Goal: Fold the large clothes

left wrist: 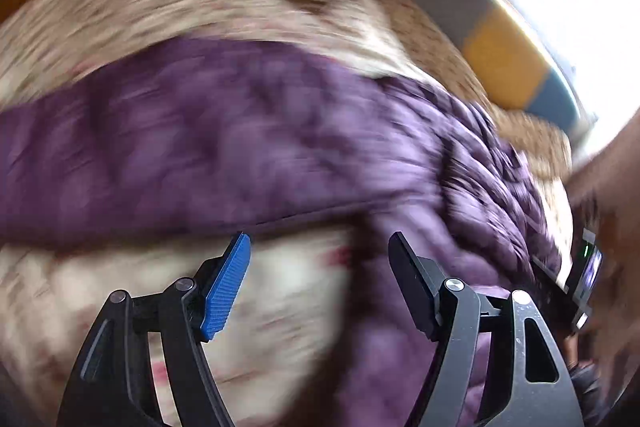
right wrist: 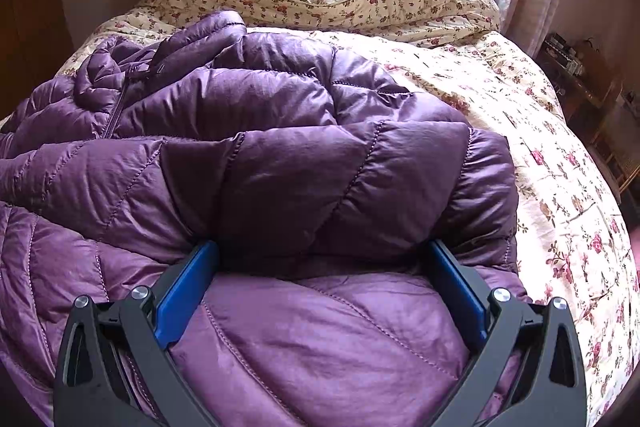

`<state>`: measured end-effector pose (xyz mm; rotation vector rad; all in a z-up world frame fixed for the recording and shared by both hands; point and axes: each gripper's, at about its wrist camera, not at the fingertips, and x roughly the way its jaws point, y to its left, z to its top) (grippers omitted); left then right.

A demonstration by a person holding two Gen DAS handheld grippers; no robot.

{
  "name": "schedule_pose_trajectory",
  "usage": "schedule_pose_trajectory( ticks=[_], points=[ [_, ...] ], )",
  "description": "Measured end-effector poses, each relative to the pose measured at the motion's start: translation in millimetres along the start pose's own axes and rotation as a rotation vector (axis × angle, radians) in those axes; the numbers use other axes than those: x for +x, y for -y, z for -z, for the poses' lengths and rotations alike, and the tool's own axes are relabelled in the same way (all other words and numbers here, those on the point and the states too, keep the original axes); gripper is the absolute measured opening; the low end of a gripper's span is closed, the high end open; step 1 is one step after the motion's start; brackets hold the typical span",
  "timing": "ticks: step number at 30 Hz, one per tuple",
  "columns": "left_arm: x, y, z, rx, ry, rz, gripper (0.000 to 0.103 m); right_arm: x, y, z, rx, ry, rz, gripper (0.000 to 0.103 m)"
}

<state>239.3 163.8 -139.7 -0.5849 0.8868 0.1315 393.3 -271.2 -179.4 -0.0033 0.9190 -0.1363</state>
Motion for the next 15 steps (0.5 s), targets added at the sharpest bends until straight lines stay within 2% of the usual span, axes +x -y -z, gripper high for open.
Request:
schedule_pose_trajectory(
  ticks=[6, 7, 8, 13, 15],
  points=[
    [-69.4, -125.2, 8.8, -0.336, 0.111, -0.111, 0.071, -1.5, -0.7, 0.6, 0.001, 0.001, 0.001, 0.101],
    [-75.4, -141.7, 10.2, -0.393, 0.118, -0.113, 0.071, -1.6, -0.5, 0.6, 0.001, 0.002, 0.0, 0.101],
    [-80.4, -159.9, 11.7, -0.463, 0.124, -0.081, 0.071, -1.5, -0.6, 0.5, 0.002, 0.002, 0.0, 0.101],
    [-88.3, -192.0, 6.2, -0.598, 0.192, -0.086, 0.071, -1.6, -0.7, 0.7, 0.0, 0.002, 0.002, 0.101],
    [-87.2, -195.0, 1.7, -0.61, 0.216, -0.117, 0.064, -2.0, -0.4, 0.6, 0.0, 0.002, 0.001, 0.101]
  ],
)
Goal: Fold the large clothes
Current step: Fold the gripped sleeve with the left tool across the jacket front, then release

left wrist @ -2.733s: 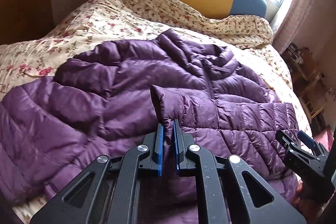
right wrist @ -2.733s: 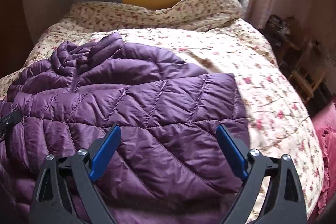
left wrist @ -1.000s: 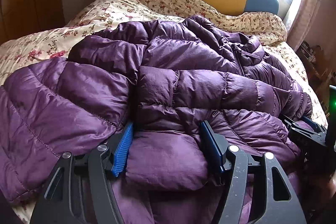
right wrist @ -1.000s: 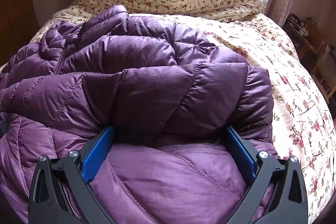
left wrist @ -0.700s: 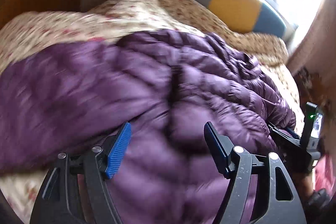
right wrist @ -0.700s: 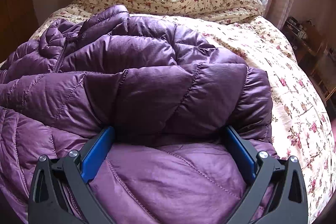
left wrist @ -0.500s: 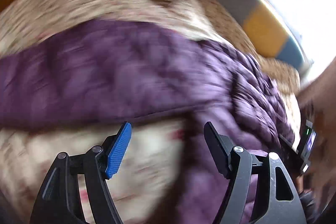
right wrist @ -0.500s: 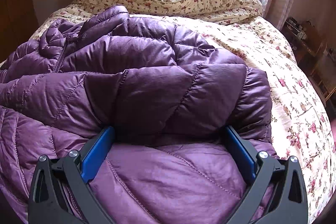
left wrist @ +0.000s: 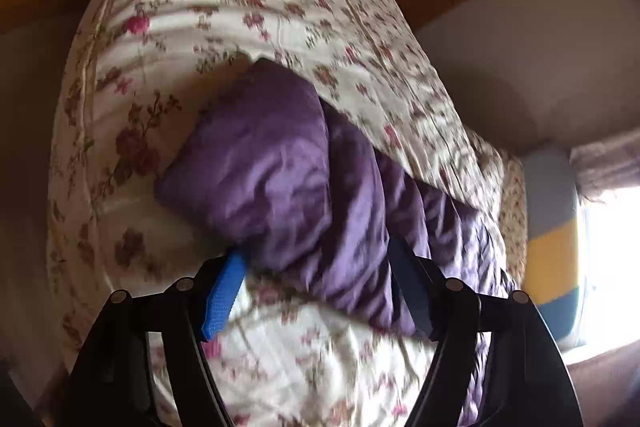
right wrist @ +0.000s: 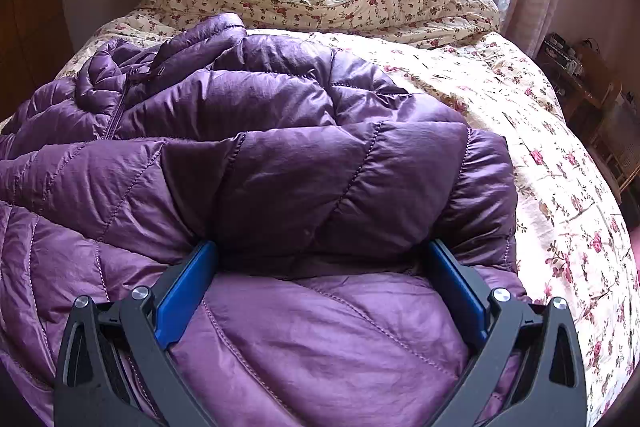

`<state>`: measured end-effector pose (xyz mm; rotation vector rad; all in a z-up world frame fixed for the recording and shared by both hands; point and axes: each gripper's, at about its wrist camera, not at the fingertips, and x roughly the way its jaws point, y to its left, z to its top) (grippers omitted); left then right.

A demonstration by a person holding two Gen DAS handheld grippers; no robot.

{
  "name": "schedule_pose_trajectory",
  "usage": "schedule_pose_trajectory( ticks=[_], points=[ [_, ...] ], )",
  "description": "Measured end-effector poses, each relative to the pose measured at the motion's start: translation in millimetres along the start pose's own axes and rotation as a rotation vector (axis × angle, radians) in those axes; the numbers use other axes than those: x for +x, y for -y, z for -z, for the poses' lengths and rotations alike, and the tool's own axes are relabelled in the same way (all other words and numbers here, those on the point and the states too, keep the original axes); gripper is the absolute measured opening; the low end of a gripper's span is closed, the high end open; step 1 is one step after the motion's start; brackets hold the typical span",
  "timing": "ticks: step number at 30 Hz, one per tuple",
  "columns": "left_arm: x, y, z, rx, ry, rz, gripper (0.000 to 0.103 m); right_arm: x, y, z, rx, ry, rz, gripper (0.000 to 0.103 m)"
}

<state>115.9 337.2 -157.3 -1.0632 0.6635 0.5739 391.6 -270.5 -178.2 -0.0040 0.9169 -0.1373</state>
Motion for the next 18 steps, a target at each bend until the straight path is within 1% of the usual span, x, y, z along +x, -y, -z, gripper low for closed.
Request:
schedule_pose_trajectory(
  ticks=[1, 2, 3, 5, 8, 11, 12, 14, 15, 18],
  points=[
    [2.5, 1.0, -2.9, -0.01, 0.009, -0.012, 0.054, -0.1, -0.1, -0.1, 0.0, 0.0, 0.001, 0.101],
    [5.6, 2.2, -3.9, -0.007, 0.012, -0.019, 0.037, -0.1, 0.1, 0.2, -0.001, 0.0, 0.001, 0.101],
    [9.8, 6.5, -7.2, 0.016, 0.005, -0.031, 0.027, -0.1, 0.3, 0.2, -0.001, 0.0, 0.001, 0.101],
    [14.6, 17.5, -8.2, 0.076, 0.014, -0.043, 0.012, -0.4, -0.1, 0.0, -0.002, 0.0, 0.002, 0.101],
    [12.4, 41.4, -8.8, 0.197, 0.05, -0.042, 0.008, -0.4, 0.1, 0.1, -0.001, 0.0, 0.0, 0.101],
    [7.3, 86.6, -0.9, 0.337, 0.068, 0.017, 0.008, -0.4, 0.2, 0.3, -0.001, 0.001, 0.0, 0.101],
    [7.1, 98.1, 1.8, 0.367, 0.069, 0.039, 0.008, -0.5, 0.3, 0.3, 0.0, 0.001, -0.001, 0.101],
    [8.3, 134.3, 15.7, 0.455, 0.055, 0.103, 0.008, -0.3, 0.1, 0.5, -0.001, 0.001, -0.001, 0.101],
    [9.8, 146.8, 22.6, 0.484, 0.045, 0.127, 0.008, -0.2, 0.1, 0.6, -0.001, 0.001, -0.001, 0.101],
    [22.1, 194.3, 53.0, 0.577, -0.016, 0.217, 0.008, -0.8, 0.2, -0.2, 0.0, 0.001, -0.002, 0.101]
  ],
)
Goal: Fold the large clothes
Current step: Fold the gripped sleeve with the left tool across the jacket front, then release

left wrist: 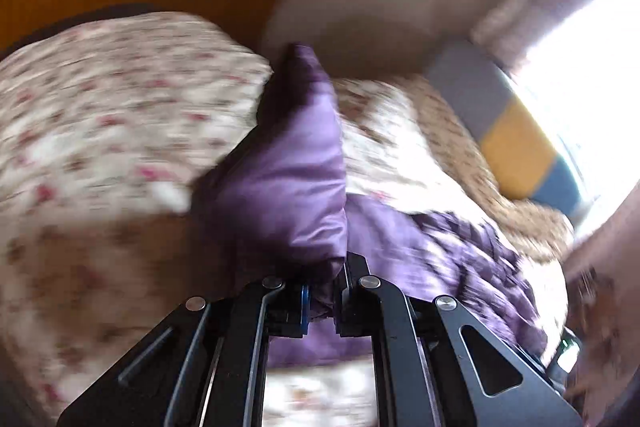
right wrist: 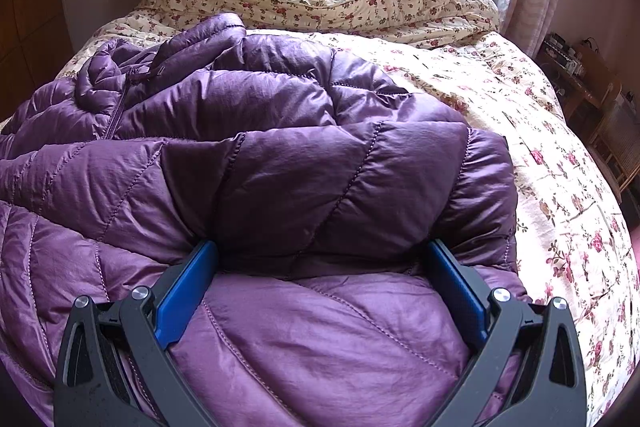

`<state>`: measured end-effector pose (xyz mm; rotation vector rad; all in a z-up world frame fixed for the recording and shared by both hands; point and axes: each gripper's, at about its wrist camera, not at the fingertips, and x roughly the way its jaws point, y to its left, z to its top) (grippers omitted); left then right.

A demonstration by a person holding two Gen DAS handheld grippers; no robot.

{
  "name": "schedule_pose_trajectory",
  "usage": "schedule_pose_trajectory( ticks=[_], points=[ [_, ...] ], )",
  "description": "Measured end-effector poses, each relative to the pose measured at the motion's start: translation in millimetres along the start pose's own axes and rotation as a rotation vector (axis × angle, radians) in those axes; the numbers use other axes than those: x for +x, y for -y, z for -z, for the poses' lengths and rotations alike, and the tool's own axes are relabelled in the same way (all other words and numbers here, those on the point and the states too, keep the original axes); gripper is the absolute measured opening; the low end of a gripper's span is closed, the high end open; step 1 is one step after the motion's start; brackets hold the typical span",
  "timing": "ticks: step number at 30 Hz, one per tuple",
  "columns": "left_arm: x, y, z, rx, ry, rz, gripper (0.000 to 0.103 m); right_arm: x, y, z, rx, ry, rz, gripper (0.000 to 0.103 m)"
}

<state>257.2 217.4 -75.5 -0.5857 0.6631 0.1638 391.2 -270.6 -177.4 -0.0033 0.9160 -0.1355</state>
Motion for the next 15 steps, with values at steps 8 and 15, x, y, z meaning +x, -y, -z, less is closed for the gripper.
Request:
schedule_pose_trajectory(
  ticks=[8, 15],
  points=[
    [62.9, 138.7, 35.1, 0.184, -0.172, 0.268, 0.008, -0.4, 1.4, -1.8, 0.008, 0.0, -0.011, 0.101],
    [99.9, 228.4, 72.7, 0.301, -0.285, 0.403, 0.008, 0.7, 3.1, -1.0, 0.012, 0.001, -0.019, 0.101]
  ],
)
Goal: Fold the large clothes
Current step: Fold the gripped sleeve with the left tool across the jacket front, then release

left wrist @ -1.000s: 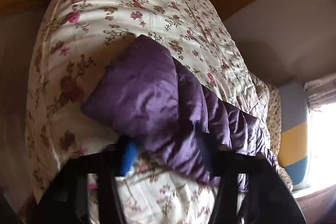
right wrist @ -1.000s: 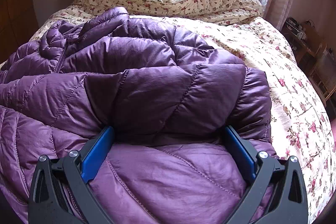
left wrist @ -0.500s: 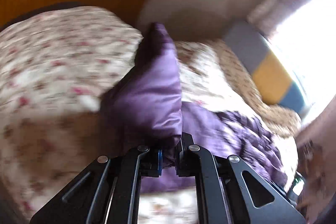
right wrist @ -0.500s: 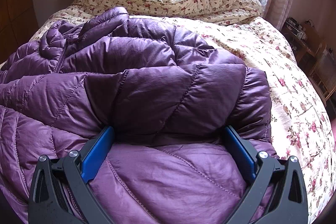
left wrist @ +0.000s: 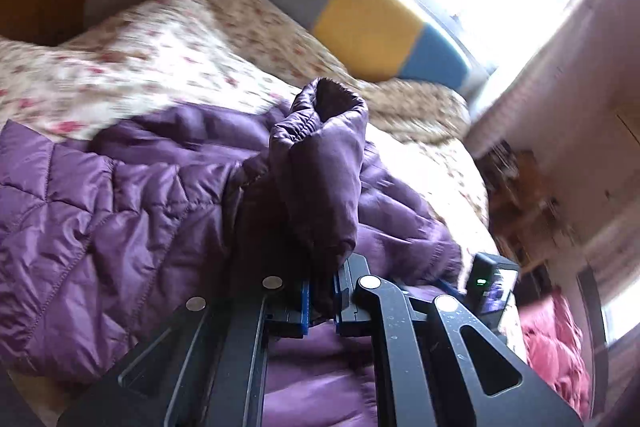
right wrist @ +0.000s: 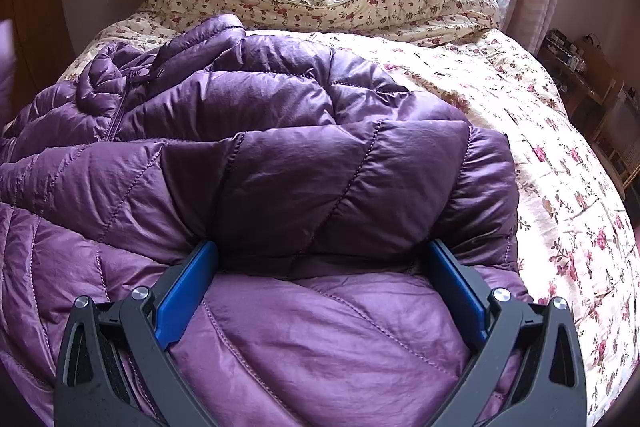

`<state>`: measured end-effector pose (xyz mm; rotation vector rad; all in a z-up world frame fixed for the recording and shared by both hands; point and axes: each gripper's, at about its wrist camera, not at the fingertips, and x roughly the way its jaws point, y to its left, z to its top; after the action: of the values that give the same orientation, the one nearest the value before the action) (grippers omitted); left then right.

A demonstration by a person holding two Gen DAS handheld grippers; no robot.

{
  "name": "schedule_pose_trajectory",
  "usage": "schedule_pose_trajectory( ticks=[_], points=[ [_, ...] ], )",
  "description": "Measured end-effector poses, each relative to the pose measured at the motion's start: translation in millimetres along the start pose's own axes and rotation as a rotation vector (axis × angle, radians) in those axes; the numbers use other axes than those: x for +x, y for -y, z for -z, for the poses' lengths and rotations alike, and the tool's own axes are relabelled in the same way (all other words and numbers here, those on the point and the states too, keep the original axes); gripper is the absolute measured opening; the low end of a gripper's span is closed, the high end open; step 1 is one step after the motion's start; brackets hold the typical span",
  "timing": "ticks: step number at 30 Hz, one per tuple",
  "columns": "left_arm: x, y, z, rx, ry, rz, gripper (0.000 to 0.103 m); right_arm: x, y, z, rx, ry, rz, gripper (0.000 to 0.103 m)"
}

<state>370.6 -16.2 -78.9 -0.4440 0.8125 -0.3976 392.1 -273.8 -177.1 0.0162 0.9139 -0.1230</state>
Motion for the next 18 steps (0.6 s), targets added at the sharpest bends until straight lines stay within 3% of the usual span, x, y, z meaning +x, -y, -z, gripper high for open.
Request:
schedule_pose_trajectory(
  ticks=[10, 15, 18],
  points=[
    [59.1, 49.3, 9.0, 0.078, -0.108, 0.114, 0.008, 0.6, 0.0, -0.6, 0.002, 0.002, -0.003, 0.101],
    [81.4, 48.7, 14.5, 0.071, -0.146, 0.131, 0.008, 0.4, 0.7, 0.3, 0.002, 0.002, -0.002, 0.101],
    [90.9, 45.5, 18.6, 0.067, -0.178, 0.128, 0.015, 0.6, 0.3, 0.0, 0.001, 0.002, -0.002, 0.101]
  ],
)
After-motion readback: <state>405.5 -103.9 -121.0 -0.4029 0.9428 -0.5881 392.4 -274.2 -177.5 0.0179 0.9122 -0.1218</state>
